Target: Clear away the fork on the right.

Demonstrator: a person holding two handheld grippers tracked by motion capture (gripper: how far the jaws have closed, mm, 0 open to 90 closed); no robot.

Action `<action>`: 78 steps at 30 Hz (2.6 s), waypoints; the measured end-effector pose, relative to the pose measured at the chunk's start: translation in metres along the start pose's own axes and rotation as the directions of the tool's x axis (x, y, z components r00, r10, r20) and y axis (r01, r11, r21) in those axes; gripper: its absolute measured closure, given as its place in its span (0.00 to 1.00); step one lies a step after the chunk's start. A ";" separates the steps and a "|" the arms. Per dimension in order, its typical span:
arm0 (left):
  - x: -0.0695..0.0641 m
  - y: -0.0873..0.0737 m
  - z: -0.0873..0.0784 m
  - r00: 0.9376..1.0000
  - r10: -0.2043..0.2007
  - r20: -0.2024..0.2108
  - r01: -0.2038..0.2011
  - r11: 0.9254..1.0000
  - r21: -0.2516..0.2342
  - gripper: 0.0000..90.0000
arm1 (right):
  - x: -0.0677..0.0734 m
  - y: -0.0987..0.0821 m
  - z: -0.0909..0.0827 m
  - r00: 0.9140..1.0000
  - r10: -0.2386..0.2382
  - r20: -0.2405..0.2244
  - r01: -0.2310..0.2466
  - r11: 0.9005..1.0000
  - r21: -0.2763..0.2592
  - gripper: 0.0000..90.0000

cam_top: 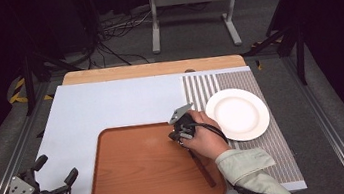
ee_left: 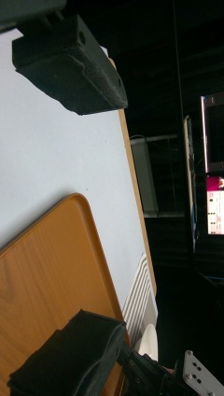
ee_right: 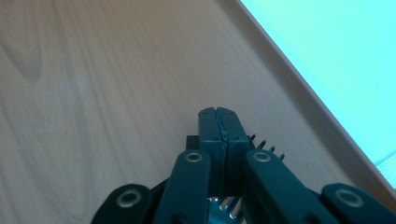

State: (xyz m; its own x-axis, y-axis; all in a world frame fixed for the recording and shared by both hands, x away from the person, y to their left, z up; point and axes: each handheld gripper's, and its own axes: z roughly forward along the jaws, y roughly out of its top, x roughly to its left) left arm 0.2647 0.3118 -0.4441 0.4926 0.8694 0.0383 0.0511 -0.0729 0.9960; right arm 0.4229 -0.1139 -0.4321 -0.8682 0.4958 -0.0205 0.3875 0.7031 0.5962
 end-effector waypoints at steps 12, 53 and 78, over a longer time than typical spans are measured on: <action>0.000 0.000 0.000 1.000 -0.004 -0.002 0.004 1.000 -0.003 0.01 | -0.009 -0.007 -0.003 0.998 0.022 0.054 -0.024 0.999 0.031 1.00; -0.001 0.000 0.000 1.000 0.002 -0.002 -0.002 1.000 -0.003 0.01 | -0.025 -0.024 -0.037 0.990 0.071 0.125 -0.072 0.997 0.007 0.95; -0.002 0.002 0.000 1.000 -0.001 -0.003 0.001 1.000 -0.002 0.01 | -0.002 -0.028 -0.123 0.995 -0.040 0.087 0.063 0.959 -0.276 0.19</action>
State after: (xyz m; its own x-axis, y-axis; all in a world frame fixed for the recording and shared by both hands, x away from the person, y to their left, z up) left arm 0.2637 0.3106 -0.4423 0.4895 0.8712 0.0374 0.0502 -0.0709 0.9962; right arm 0.3760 -0.1977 -0.3505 -0.8527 0.5097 -0.1146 0.2313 0.5649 0.7921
